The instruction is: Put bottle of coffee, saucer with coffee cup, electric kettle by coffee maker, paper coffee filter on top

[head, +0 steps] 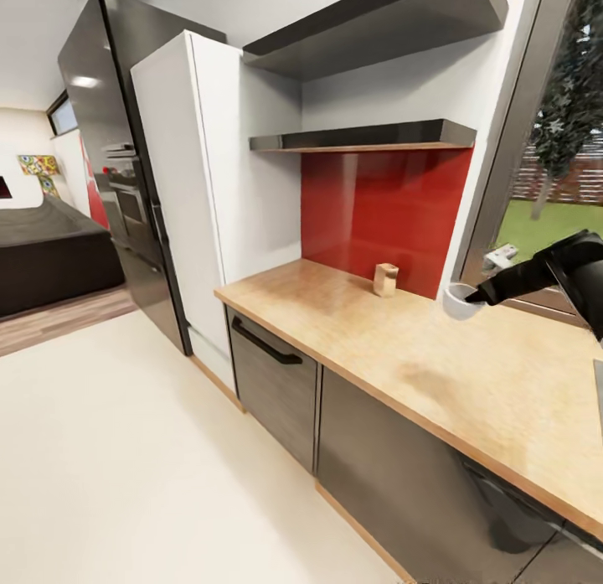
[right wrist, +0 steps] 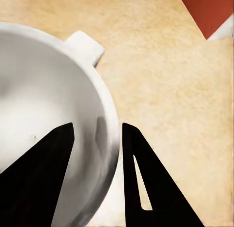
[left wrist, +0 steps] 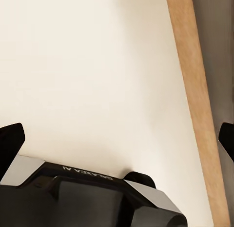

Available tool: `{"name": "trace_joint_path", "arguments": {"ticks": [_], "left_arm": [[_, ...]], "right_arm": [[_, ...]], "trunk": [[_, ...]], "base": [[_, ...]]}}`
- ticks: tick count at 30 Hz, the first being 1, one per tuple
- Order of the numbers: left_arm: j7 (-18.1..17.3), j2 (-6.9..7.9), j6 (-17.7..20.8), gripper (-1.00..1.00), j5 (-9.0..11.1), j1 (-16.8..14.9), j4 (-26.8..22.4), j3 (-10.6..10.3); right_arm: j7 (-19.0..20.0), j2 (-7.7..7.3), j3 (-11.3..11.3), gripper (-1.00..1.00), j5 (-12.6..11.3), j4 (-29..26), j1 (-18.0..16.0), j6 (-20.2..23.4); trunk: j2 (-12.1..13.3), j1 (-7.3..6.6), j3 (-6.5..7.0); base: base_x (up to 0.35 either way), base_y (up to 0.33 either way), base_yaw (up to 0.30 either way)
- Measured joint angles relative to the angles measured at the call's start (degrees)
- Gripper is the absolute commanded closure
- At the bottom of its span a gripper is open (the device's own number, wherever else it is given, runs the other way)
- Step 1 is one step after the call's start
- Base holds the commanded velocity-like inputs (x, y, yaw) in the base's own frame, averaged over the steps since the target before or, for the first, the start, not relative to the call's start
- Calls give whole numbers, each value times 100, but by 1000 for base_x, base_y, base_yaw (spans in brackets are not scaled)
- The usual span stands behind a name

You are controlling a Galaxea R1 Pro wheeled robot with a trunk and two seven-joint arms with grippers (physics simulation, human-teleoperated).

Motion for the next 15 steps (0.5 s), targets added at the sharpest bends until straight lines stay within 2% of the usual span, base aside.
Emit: {"name": "trace_joint_path", "arguments": {"ticks": [2, 3, 6, 9, 12, 15], "left_arm": [[0, 0, -1, -100, 0, 0, 1, 0], [0, 0, -2, -100, 0, 0, 1, 0], [0, -8, -2, -100, -3, 0, -1, 3], [0, -8, -3, -100, -2, 0, 7, 2], [0, -9, -3, -100, 0, 0, 6, 0], [0, -9, -3, -100, 0, -1, 8, 0]], "right_arm": [[98, -137, -3, 100, -7, -528, 231, 377], [224, -287, -6, 100, -17, -1007, 401, 622], [380, -521, -14, 100, -8, -1562, 632, 820], [690, -757, -17, 100, -38, -1670, 716, 855], [877, -883, -18, 100, -31, -1696, 740, 858], [932, -932, -18, 100, -32, -1704, 747, 862]], "trunk": [[0, 0, 12], [-1, 0, 16], [1, 2, 19], [0, 3, 22], [0, 1, 30], [0, 1, 41]], "base": [[-3, 0, -147], [-62, 0, -66], [-243, 0, -21], [-244, 0, -73], [-88, 0, -177], [-92, 0, -212]]}}
